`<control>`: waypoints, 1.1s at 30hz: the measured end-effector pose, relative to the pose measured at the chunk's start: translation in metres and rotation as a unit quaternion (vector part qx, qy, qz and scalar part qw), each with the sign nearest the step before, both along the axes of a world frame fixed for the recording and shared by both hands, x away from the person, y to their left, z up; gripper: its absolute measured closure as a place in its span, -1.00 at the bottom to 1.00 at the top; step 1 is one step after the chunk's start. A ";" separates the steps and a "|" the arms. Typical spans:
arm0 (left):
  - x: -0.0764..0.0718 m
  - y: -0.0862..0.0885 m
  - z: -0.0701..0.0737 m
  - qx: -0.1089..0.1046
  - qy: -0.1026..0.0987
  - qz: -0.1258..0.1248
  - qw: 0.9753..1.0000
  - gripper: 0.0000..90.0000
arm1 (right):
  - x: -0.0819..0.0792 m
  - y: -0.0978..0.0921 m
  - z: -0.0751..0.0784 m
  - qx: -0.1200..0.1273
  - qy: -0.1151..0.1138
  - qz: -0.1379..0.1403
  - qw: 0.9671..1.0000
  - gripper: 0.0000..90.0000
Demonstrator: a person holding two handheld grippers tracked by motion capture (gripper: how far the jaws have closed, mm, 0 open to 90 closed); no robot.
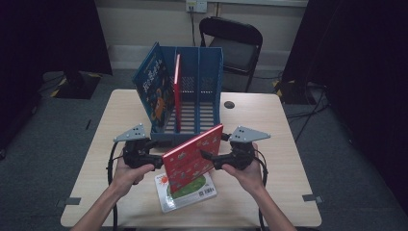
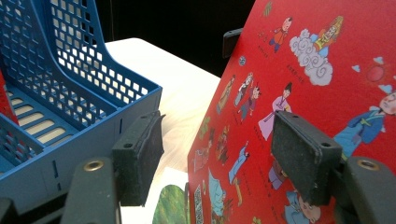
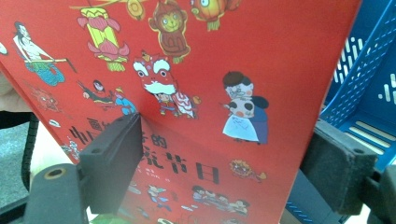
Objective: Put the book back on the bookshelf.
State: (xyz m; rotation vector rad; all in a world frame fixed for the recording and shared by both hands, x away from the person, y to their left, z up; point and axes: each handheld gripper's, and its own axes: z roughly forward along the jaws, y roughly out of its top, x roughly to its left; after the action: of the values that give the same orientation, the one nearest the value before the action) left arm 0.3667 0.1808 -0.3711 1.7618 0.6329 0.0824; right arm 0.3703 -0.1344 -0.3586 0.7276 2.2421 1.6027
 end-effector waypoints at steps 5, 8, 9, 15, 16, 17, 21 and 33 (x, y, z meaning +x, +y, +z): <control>-0.002 -0.002 0.001 0.005 -0.007 -0.006 1.000 -0.23 | -0.002 -0.002 0.001 -0.007 -0.002 0.005 1.000 -0.58; -0.003 -0.003 0.001 0.002 -0.012 -0.009 1.000 -0.21 | -0.003 -0.003 0.001 -0.007 -0.001 0.006 1.000 -0.58; -0.003 -0.003 0.001 0.001 -0.013 -0.011 1.000 -0.19 | -0.003 -0.002 0.001 -0.007 -0.002 0.007 1.000 -0.58; -0.004 -0.004 0.003 0.010 -0.021 -0.012 1.000 -0.15 | -0.001 -0.001 0.000 -0.003 -0.002 0.005 1.000 -0.62; -0.004 -0.004 0.003 0.010 -0.021 -0.012 1.000 -0.15 | -0.001 -0.001 0.000 -0.003 -0.002 0.005 1.000 -0.62; -0.004 -0.004 0.004 0.011 -0.020 -0.014 1.000 -0.16 | -0.002 -0.001 0.001 -0.004 -0.002 0.002 1.000 -0.65; -0.005 -0.007 0.003 0.008 -0.017 -0.024 1.000 -0.20 | -0.002 -0.002 0.001 -0.008 -0.003 -0.003 1.000 -0.66; -0.009 -0.012 0.004 0.017 -0.027 -0.040 0.999 -0.23 | 0.000 -0.004 0.000 0.003 -0.007 -0.008 1.000 -0.47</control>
State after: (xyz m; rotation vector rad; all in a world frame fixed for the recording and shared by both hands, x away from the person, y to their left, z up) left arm 0.3581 0.1684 -0.3675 1.8087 0.5233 0.0862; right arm 0.3700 -0.1380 -0.3583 0.7321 2.2174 1.6035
